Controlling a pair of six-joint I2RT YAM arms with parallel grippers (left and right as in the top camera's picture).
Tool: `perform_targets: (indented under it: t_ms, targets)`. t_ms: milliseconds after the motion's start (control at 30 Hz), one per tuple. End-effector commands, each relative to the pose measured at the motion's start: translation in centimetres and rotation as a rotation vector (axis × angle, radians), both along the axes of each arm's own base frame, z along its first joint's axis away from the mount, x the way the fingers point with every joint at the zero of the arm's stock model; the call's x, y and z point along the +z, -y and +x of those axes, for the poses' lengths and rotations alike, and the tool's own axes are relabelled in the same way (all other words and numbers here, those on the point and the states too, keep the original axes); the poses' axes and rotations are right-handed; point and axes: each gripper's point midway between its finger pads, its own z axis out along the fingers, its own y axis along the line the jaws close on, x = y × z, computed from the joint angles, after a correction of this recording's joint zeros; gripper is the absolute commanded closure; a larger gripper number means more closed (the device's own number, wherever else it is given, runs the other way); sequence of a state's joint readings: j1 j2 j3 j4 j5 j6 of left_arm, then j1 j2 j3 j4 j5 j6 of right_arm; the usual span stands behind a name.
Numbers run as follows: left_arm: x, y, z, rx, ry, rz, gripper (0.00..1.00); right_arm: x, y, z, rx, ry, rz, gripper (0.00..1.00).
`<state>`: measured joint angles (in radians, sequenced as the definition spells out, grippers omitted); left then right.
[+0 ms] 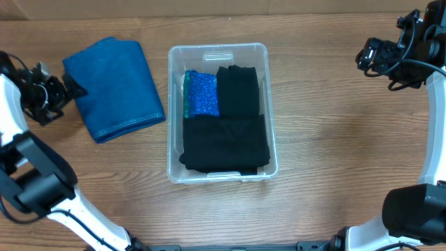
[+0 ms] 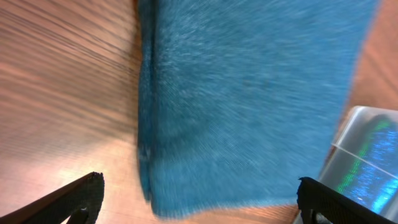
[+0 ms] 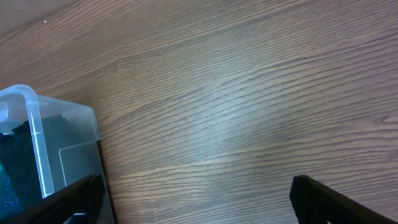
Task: Pack container
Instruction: 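Place the black cloth into the bin's front and press flat, then grasp the folded teal towel with the left gripper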
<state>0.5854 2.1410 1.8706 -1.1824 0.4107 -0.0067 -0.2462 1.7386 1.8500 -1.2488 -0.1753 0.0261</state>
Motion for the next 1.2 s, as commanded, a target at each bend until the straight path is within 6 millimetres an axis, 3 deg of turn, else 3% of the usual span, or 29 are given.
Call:
perform_targets:
  t_ms: [0,133,333,500,667,833,867,933,967,1033,1167]
  targets:
    - [-4.1,-0.8,0.0,0.001,-0.026,-0.076,0.0,0.3,0.0,-0.1,-0.005,0.008,-0.008,0.0]
    - [-6.2,-1.6,0.8,0.006,-0.015,-0.07,0.0,0.2,-0.1,-0.3,-0.005,-0.002,-0.006,0.0]
    - [-6.2,-0.9,3.1,-0.051,0.079,-0.068,0.0,0.2,-0.1,-0.4,-0.004,-0.007,-0.005,0.0]
    - [-6.3,0.6,4.8,-0.083,0.145,-0.115,0.0,0.1,-0.1,-0.5,-0.002,-0.014,-0.006,0.0]
    - [-8.7,2.4,5.0,-0.101,0.096,-0.153,0.0,0.1,-0.1,-0.6,-0.001,-0.015,-0.005,0.0]
    - [-11.1,5.4,5.2,-0.111,0.026,-0.213,0.0,0.0,-0.1,-0.7,-0.001,-0.022,-0.003,0.0]
    - [-11.1,5.8,5.3,-0.12,0.026,-0.212,0.05,0.0,-0.2,-0.8,-0.002,-0.025,-0.003,0.0]
    - [-11.0,6.7,5.6,-0.136,0.028,-0.22,0.3,-0.1,-0.2,-0.9,-0.001,-0.029,-0.002,0.0]
    - [-10.8,7.0,5.7,-0.138,0.037,-0.238,0.47,-0.1,-0.2,-0.9,-0.001,-0.029,-0.002,0.0]
    - [-10.1,7.8,5.9,-0.14,0.062,-0.294,0.68,-0.1,-0.2,-0.9,-0.001,-0.029,-0.002,0.0]
    - [-7.6,8.0,5.6,-0.132,0.08,-0.321,0.86,-0.1,-0.2,-0.9,-0.001,-0.028,-0.002,0.0]
